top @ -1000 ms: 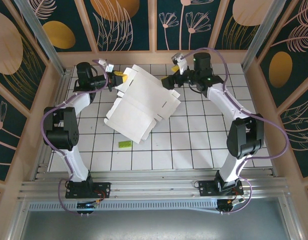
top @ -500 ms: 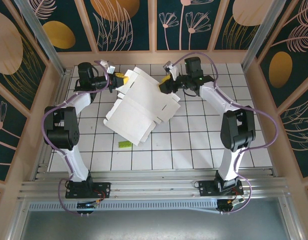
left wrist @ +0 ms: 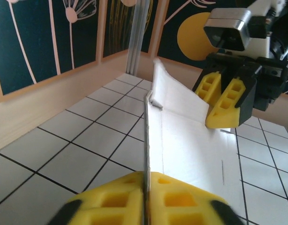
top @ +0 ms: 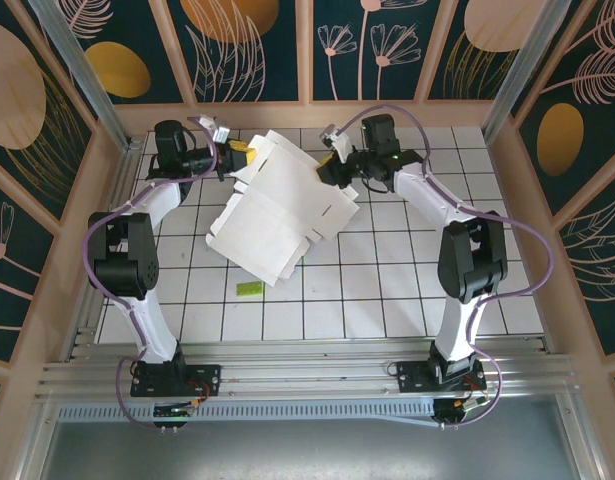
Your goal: Fold the paper box
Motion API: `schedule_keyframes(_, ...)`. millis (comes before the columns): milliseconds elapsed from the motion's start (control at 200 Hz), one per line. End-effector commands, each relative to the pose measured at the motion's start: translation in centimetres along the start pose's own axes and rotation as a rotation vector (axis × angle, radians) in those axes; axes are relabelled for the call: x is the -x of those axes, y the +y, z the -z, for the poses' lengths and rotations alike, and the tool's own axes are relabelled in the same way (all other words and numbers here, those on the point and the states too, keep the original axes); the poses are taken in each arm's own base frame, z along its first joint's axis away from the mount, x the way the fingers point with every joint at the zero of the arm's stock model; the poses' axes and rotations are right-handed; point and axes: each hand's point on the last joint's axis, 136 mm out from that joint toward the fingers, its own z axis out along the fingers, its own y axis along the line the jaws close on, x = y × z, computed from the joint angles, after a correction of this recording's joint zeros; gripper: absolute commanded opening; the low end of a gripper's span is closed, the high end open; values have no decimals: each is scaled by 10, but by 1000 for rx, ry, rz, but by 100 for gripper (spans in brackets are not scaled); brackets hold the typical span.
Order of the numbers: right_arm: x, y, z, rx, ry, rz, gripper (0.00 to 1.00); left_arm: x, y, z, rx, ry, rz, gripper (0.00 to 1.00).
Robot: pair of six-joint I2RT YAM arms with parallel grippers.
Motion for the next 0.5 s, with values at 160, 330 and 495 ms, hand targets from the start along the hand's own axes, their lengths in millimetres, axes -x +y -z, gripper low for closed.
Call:
schedule_keyframes(160,39,2,38,-292,178,341,12,54,-28,32,233,-181,-57,74)
schedule_keyframes(330,30,9,41,-434,309,473,13,46,-56,66,444,-221,17,95)
schedule_keyframes(495,7,14,29,-547,421,619,14,25,-92,76,475,-157,2,96)
